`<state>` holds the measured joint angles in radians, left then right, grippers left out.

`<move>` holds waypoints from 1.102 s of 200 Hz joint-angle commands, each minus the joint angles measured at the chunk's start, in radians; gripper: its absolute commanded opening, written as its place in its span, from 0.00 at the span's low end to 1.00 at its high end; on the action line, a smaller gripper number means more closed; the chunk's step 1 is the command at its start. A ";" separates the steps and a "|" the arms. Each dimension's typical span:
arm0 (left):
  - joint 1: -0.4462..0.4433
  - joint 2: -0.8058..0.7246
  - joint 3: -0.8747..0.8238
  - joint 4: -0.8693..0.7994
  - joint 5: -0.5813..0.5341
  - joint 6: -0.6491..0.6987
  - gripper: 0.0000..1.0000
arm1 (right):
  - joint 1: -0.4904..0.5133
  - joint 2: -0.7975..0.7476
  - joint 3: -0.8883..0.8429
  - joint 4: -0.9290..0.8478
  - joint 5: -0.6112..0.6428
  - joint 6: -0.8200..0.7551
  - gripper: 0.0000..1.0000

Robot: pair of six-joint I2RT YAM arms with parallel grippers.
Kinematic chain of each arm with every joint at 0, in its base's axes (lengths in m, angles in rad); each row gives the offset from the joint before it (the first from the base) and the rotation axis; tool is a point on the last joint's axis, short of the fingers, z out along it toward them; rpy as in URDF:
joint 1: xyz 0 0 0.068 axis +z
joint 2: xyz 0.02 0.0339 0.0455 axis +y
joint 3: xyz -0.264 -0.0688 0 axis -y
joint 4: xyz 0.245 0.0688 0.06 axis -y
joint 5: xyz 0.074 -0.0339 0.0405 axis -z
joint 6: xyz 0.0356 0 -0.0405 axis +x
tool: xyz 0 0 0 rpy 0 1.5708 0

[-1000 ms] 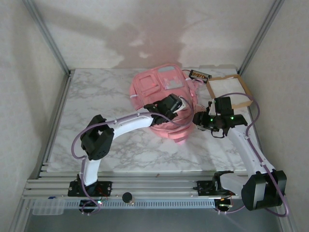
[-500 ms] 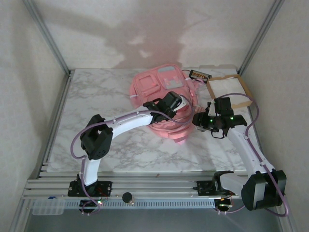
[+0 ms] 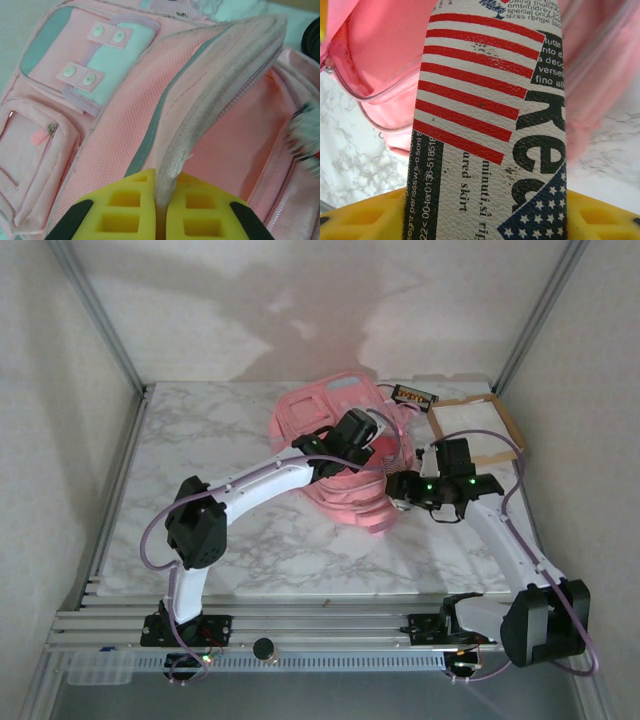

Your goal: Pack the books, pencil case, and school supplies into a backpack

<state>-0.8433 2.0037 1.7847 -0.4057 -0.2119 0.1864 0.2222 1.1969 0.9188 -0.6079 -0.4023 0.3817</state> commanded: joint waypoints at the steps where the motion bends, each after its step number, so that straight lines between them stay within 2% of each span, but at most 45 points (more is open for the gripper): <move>1: -0.015 -0.020 0.083 -0.001 0.040 -0.163 0.00 | 0.012 0.044 0.053 0.070 -0.050 0.019 0.43; 39: -0.041 -0.011 0.142 -0.039 0.072 -0.332 0.00 | 0.011 0.150 0.171 0.084 -0.013 0.022 0.44; 67: -0.048 -0.015 0.142 -0.028 0.137 -0.464 0.00 | 0.012 0.217 0.209 0.116 0.067 0.045 0.50; 76: -0.048 -0.015 0.140 -0.023 0.132 -0.499 0.00 | 0.012 0.235 0.213 0.142 0.077 0.058 0.56; 102: -0.046 -0.010 0.139 -0.006 0.127 -0.560 0.00 | 0.011 0.271 0.179 0.284 -0.062 0.124 0.73; 117: -0.045 -0.007 0.142 0.002 0.135 -0.570 0.00 | 0.011 0.286 0.159 0.339 -0.124 0.162 0.77; 138: -0.038 -0.009 0.140 0.001 0.127 -0.584 0.00 | 0.009 0.263 0.133 0.354 -0.144 0.178 0.79; 167: -0.033 -0.017 0.131 0.001 0.137 -0.598 0.00 | -0.003 0.202 0.060 0.348 -0.196 0.187 0.70; 183: -0.034 -0.017 0.128 0.001 0.154 -0.605 0.00 | -0.004 0.176 0.013 0.344 -0.223 0.191 0.60; 220: -0.036 -0.018 0.116 0.017 0.183 -0.635 0.00 | 0.003 0.171 -0.057 0.424 -0.258 0.246 0.49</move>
<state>-0.8669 2.0132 1.8721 -0.4767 -0.0753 -0.3874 0.2150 1.3716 0.9009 -0.2501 -0.5919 0.5766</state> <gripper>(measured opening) 0.086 0.509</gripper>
